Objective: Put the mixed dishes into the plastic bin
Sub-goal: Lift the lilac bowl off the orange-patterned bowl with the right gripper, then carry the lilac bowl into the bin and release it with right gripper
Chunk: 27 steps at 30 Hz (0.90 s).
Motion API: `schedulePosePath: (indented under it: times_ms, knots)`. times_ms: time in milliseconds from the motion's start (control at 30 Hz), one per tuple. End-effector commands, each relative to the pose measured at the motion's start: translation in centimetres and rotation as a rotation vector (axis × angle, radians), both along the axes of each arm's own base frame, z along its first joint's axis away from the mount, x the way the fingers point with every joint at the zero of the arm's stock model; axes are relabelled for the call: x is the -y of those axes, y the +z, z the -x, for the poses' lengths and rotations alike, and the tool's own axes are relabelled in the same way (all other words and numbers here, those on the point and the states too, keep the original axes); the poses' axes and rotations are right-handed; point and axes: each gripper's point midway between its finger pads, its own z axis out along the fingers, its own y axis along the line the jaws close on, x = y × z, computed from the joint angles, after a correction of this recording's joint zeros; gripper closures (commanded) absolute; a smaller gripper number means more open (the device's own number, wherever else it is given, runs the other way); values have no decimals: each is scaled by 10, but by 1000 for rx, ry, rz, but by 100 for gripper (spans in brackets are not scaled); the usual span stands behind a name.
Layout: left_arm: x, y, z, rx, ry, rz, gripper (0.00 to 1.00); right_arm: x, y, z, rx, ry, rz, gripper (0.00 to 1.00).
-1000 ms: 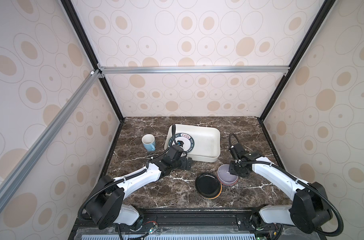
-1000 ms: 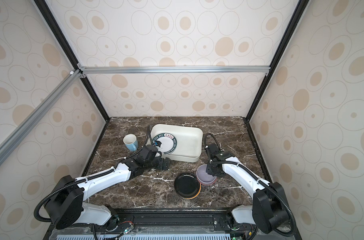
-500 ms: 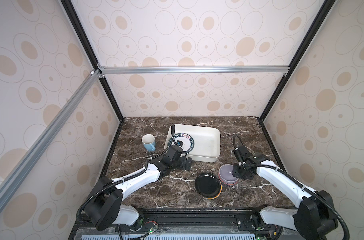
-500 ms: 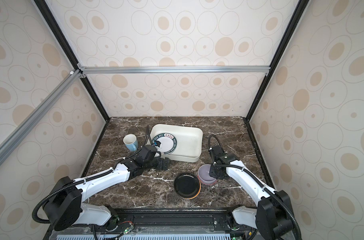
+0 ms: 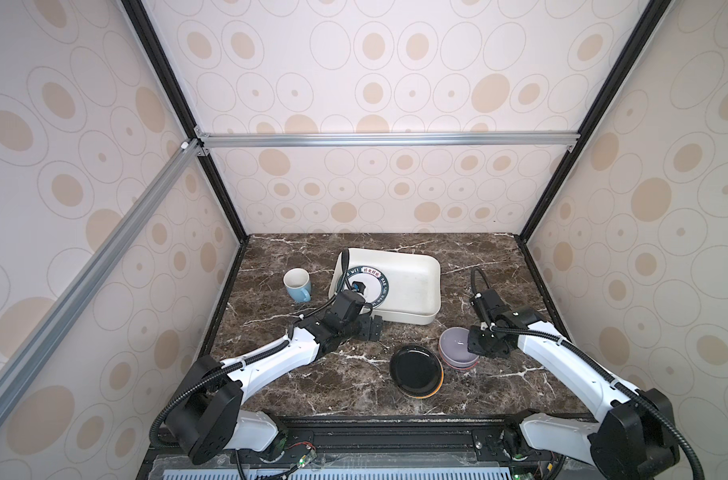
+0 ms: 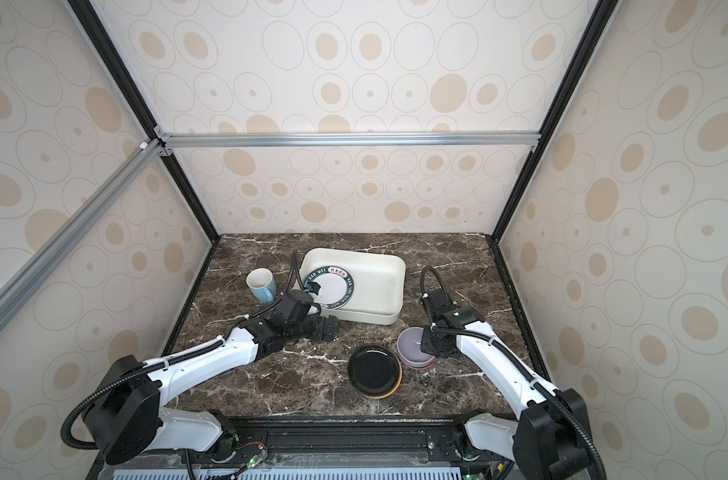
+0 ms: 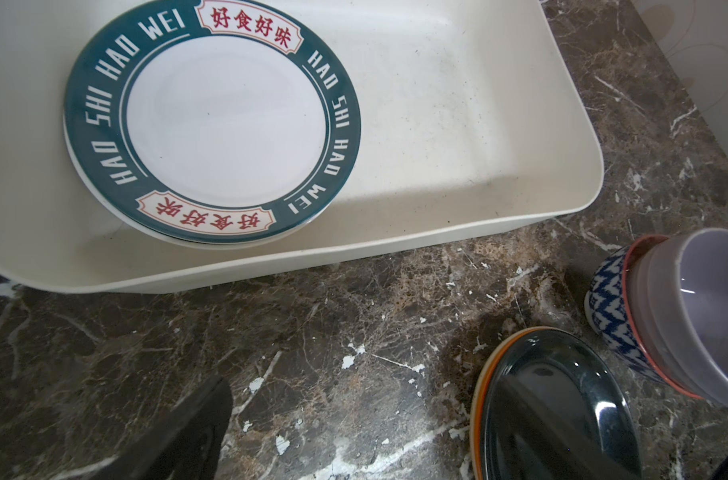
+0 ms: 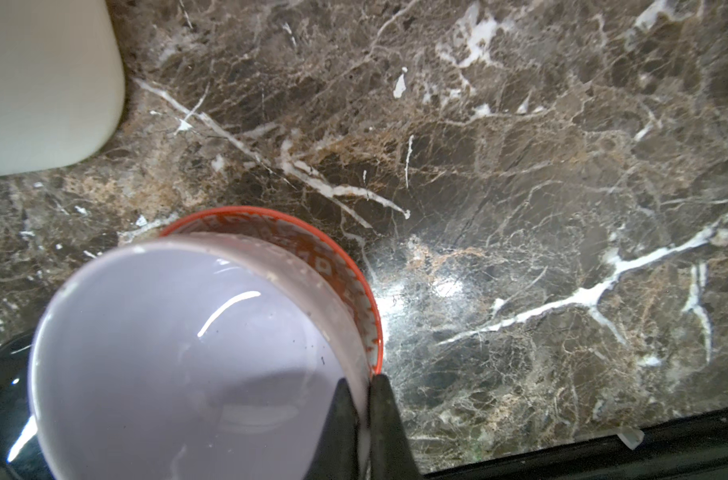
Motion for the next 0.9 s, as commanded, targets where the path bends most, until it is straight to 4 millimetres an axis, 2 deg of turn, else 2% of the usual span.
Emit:
schedulePosePath:
  times_ms: [0, 233, 433, 533, 667, 867]
  knots:
    - [-3, 17, -6, 36, 7, 13, 1, -5, 27, -6, 61, 15, -39, 100]
    - [-14, 26, -9, 60, 32, 5, 1, -12, 50, -9, 104, 39, -80, 100]
    - [-22, 32, -12, 72, 58, 12, 1, -23, 80, -28, 172, 64, -125, 100]
    - [-24, 35, -14, 76, 65, 14, 1, -30, 91, -47, 201, 77, -129, 100]
    - [-28, 37, -17, 78, 76, 10, 1, -46, 101, -81, 238, 99, -159, 100]
    - [-38, 37, -25, 76, 101, -3, 1, -74, 95, -146, 236, 143, -173, 100]
